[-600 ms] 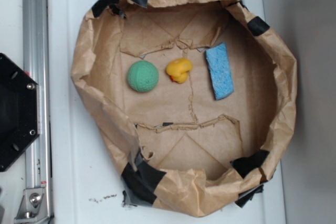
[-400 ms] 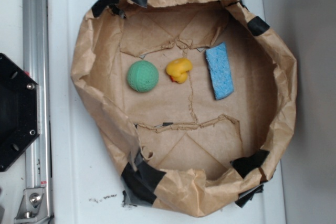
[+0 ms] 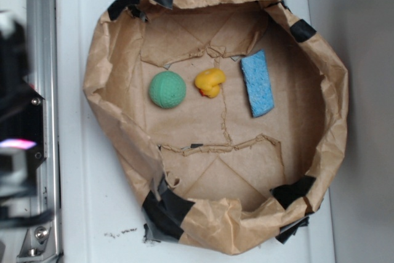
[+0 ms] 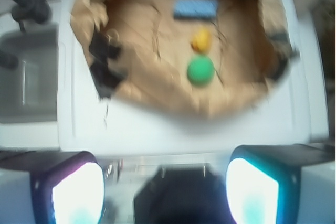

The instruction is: Grab the yellow duck.

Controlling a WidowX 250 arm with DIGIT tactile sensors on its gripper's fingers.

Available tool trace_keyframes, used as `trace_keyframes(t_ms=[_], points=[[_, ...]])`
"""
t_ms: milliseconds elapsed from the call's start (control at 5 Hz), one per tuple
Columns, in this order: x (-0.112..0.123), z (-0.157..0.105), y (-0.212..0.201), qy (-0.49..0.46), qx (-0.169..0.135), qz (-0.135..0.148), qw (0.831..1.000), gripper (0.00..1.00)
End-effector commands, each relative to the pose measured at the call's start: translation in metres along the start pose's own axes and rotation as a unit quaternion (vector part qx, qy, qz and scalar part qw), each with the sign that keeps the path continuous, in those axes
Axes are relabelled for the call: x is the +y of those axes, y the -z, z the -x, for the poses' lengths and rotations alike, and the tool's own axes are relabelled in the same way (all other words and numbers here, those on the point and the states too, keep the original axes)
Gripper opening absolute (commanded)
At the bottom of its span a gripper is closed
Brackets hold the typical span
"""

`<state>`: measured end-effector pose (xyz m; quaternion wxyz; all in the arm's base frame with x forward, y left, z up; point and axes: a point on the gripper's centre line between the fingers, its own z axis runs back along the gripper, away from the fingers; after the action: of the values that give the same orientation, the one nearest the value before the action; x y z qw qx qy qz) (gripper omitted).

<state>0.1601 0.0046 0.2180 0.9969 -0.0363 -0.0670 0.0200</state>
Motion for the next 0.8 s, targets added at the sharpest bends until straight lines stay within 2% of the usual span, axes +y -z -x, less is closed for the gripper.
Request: trace_keyframes(t_ms=[0,200,400,600], points=[[0.024,-0.065,0.058,0.008,-0.011,0.019,1.0,1.0],[0.024,-0.072,0.103,0.026,0.016,-0.018,0.999,1.0],[0.032,-0.073,0.137,0.032,0.011,-0.034,0.999,1.0],[0.044,-0.084,0.146,0.025,0.019,-0.019,0.999,1.0]])
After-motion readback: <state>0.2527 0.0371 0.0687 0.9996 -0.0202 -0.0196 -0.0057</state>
